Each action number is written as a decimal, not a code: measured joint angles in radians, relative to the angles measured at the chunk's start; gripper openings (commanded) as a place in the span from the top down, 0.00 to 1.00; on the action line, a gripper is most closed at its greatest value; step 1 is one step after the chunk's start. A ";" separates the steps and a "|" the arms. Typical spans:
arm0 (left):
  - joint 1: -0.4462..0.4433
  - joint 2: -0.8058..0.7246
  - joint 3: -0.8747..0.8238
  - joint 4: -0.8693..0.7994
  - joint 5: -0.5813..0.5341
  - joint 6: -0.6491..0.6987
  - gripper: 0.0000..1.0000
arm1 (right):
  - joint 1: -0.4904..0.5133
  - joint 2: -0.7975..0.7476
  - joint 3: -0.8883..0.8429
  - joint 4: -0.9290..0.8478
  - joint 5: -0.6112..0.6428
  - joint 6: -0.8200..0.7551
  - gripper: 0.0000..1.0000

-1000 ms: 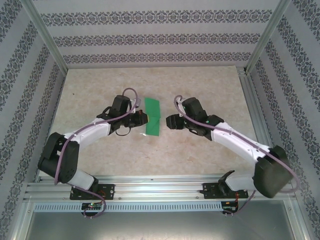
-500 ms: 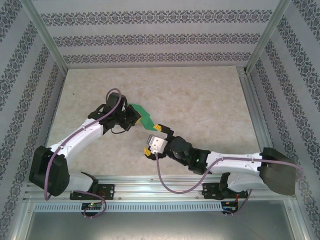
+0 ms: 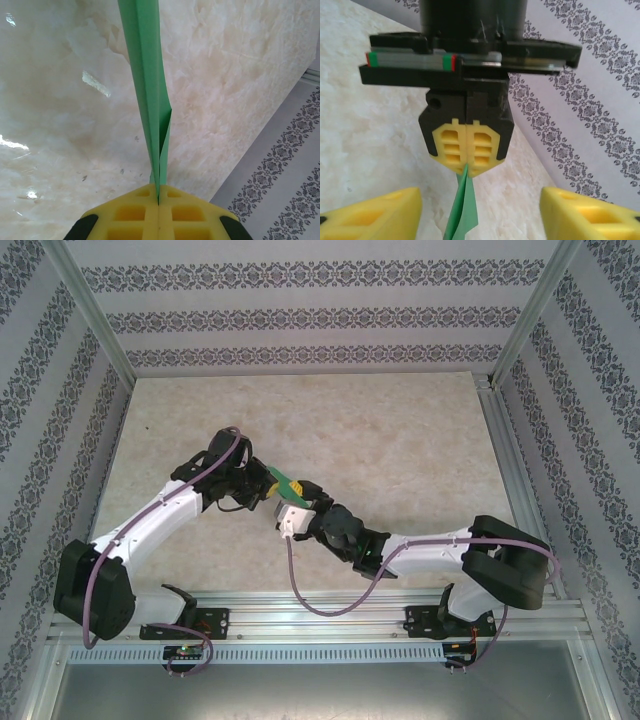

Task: Fold a paper plane with a square sheet of paper (fold left side to right side)
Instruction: Turn over the paper at the center of the table.

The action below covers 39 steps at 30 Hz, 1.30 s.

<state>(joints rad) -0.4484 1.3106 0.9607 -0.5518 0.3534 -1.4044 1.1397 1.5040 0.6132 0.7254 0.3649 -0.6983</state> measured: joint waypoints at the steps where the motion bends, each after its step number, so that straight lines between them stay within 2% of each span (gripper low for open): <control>1: 0.000 -0.003 0.000 0.000 0.000 0.000 1.00 | -0.004 0.001 0.001 -0.008 -0.001 0.007 0.47; 4: 0.000 -0.006 0.000 0.000 0.000 -0.001 1.00 | -0.015 0.010 0.006 -0.038 -0.011 0.027 0.55; 12: 0.000 -0.006 0.000 0.000 0.002 -0.001 1.00 | -0.023 0.017 0.024 -0.109 -0.029 0.054 0.84; 17: -0.006 -0.007 0.000 0.000 0.000 0.000 0.99 | -0.023 0.018 0.035 -0.137 -0.030 0.067 0.99; 18: -0.006 -0.007 0.000 0.000 0.000 0.000 0.93 | -0.023 0.018 0.035 -0.140 -0.030 0.072 1.00; 20: -0.006 -0.007 0.000 0.000 -0.001 0.008 0.70 | -0.023 0.017 0.039 -0.151 -0.030 0.084 1.00; 22: -0.008 -0.008 0.008 -0.014 -0.006 0.026 0.54 | -0.024 0.008 0.040 -0.174 -0.026 0.099 1.00; 25: -0.008 -0.021 0.061 -0.066 -0.046 0.106 0.29 | -0.034 -0.031 0.040 -0.230 -0.015 0.148 1.00; 28: -0.007 -0.076 0.147 -0.124 -0.123 0.215 0.05 | -0.066 -0.107 0.040 -0.296 -0.001 0.260 1.00; 29: -0.005 -0.109 0.183 -0.142 -0.161 0.262 0.00 | -0.085 -0.143 0.040 -0.323 0.001 0.323 1.00; 34: -0.004 -0.349 0.218 -0.138 -0.317 0.472 0.00 | -0.189 -0.308 0.041 -0.415 -0.014 0.710 1.00; 39: -0.004 -0.538 0.076 -0.043 -0.328 0.582 0.00 | -0.240 -0.439 -0.009 -0.388 0.027 1.191 1.00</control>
<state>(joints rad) -0.4526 0.7723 1.0363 -0.5945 0.0250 -0.8227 0.8993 1.0653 0.6044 0.3378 0.3923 0.4931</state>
